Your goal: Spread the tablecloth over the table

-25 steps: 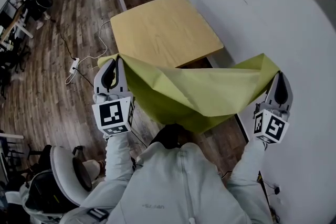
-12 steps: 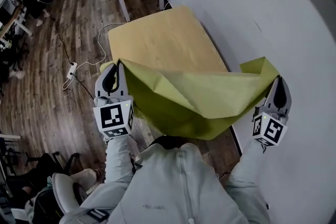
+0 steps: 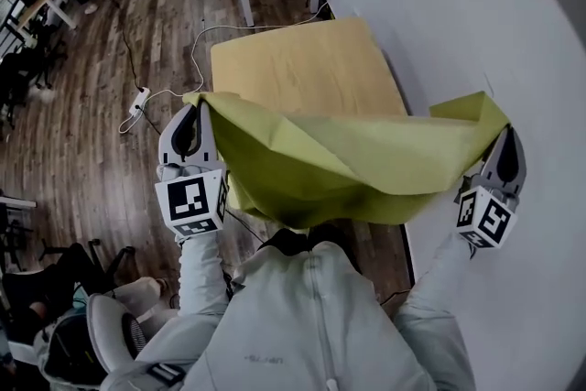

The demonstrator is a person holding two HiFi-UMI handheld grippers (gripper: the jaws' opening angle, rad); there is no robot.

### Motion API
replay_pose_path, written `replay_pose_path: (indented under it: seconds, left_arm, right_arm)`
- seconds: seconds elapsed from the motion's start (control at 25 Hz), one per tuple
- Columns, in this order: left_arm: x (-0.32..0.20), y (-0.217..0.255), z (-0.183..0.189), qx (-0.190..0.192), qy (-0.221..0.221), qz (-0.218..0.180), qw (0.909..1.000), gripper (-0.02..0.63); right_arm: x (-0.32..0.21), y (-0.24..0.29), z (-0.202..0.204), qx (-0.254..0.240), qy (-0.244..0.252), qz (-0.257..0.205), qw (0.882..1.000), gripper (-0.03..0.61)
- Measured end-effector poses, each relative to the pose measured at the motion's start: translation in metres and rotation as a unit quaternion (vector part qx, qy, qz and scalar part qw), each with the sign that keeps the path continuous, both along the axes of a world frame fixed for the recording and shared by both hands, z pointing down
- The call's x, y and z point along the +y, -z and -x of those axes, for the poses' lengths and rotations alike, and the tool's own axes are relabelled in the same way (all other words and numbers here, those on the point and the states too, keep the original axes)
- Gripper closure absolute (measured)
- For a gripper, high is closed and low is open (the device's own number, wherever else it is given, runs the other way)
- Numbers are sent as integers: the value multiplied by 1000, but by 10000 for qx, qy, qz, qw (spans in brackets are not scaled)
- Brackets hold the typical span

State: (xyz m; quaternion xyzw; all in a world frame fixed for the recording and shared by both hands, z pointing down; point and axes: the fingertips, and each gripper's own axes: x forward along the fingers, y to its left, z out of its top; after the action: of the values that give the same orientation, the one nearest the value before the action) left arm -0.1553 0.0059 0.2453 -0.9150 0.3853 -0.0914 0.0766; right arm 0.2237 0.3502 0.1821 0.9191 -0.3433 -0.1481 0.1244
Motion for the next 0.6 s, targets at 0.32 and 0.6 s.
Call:
replay_pose_path:
  seconds: [0.32, 0.6]
  left_arm:
    - [-36, -6, 35, -161, 955, 0, 9953, 588]
    - [-77, -10, 37, -240, 1872, -27, 9820, 588]
  right_arm:
    - [-88, -18, -39, -121, 650, 82, 9978, 557]
    - [-178, -52, -86, -429, 1217, 279, 9912, 557]
